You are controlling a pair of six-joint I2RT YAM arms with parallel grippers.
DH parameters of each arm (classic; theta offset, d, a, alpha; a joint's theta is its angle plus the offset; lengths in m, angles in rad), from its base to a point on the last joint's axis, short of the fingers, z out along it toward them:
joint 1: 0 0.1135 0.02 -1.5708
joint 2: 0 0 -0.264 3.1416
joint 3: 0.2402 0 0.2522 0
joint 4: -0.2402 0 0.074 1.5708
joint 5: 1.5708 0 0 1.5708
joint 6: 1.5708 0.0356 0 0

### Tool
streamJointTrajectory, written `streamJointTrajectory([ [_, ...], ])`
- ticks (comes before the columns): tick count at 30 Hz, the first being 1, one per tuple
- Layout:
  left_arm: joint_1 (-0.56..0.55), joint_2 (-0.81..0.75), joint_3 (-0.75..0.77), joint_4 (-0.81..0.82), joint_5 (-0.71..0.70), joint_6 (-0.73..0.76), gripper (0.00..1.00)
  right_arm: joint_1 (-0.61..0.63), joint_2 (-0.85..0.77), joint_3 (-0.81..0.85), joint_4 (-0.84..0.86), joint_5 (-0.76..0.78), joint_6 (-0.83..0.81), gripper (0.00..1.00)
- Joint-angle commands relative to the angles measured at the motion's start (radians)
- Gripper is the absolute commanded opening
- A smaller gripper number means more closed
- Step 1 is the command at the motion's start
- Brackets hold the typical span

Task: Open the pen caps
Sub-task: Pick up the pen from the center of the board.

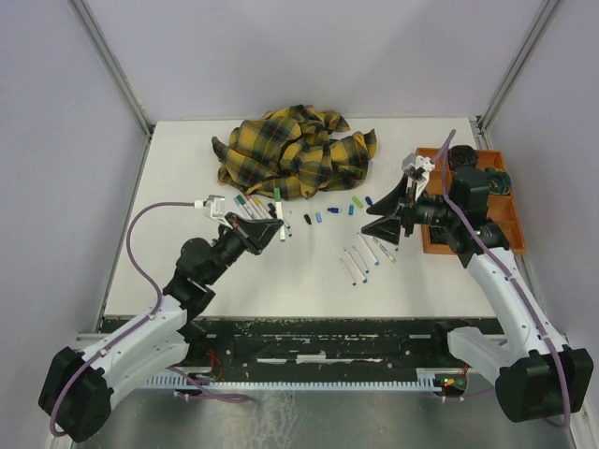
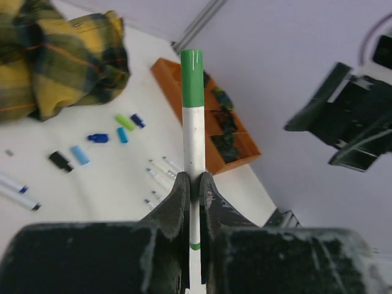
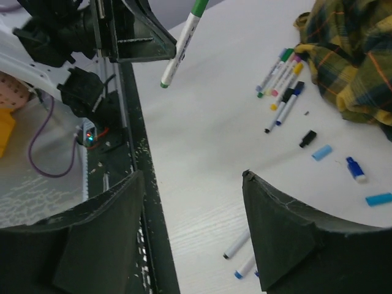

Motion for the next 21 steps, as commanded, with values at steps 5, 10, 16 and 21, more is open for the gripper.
streamJointTrajectory([
  [5,-0.196,0.041,-0.059,0.549,-0.058,0.023,0.03,0.095,-0.008,-0.207,0.778,0.022,0.597,0.95],
  [10,-0.331,0.166,-0.033,0.68,-0.162,0.102,0.03,0.114,0.009,-0.252,0.947,0.094,0.821,0.99],
  [16,-0.419,0.281,0.011,0.765,-0.233,0.146,0.03,0.136,0.02,-0.287,1.147,0.145,1.055,0.99],
  [21,-0.471,0.353,0.038,0.83,-0.268,0.166,0.03,0.148,0.029,-0.313,1.096,0.201,1.009,0.96],
])
